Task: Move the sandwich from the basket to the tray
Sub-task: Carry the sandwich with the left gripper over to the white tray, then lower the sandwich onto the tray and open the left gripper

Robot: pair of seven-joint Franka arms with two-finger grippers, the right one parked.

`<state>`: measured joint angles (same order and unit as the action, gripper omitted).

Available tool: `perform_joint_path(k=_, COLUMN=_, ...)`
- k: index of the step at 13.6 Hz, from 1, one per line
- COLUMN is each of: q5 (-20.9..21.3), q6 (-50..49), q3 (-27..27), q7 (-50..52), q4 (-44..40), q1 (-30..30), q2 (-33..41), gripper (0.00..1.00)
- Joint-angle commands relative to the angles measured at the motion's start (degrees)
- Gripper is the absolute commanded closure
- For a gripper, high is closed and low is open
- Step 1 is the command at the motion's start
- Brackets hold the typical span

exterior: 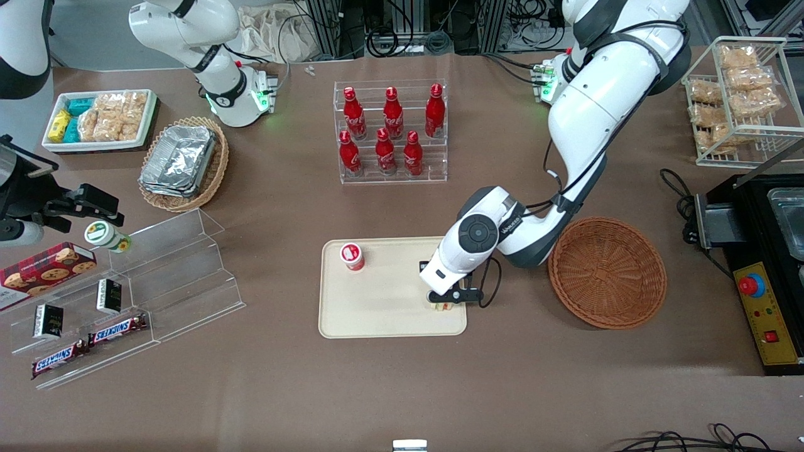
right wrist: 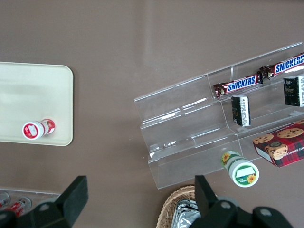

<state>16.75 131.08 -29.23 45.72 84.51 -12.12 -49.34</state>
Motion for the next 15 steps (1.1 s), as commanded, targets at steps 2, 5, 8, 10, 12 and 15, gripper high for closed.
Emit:
perform_joint_path(k=2, q5=1.5, q6=0.2, q3=0.7, q7=2.9, q4=-1.5, q1=-0.9, q2=-0.2, gripper=0.00)
perform_joint_path(k=5, q5=1.4, q6=-0.3, q3=0.6, q7=3.1, q4=-1.5, q1=0.4, q2=1.8, gripper=0.00)
perform_joint_path(k=8, q5=0.0, q6=-2.7, q3=0.4, q7=3.1, q4=-1.9, q1=2.6, q2=4.7, gripper=0.00)
perform_joint_path(k=10, q5=-0.1, q6=-5.6, q3=0.3, q7=3.1, q4=-2.1, q1=4.3, q2=8.0, gripper=0.00)
perform_joint_path(k=12, q5=-3.8, q6=-10.6, q3=0.3, q7=3.0, q4=-2.2, q1=6.6, q2=12.6, gripper=0.00)
perform_joint_path(k=15, q5=-6.1, q6=-18.4, q3=0.4, q7=2.6, q4=-2.1, q1=11.1, q2=19.6, gripper=0.00)
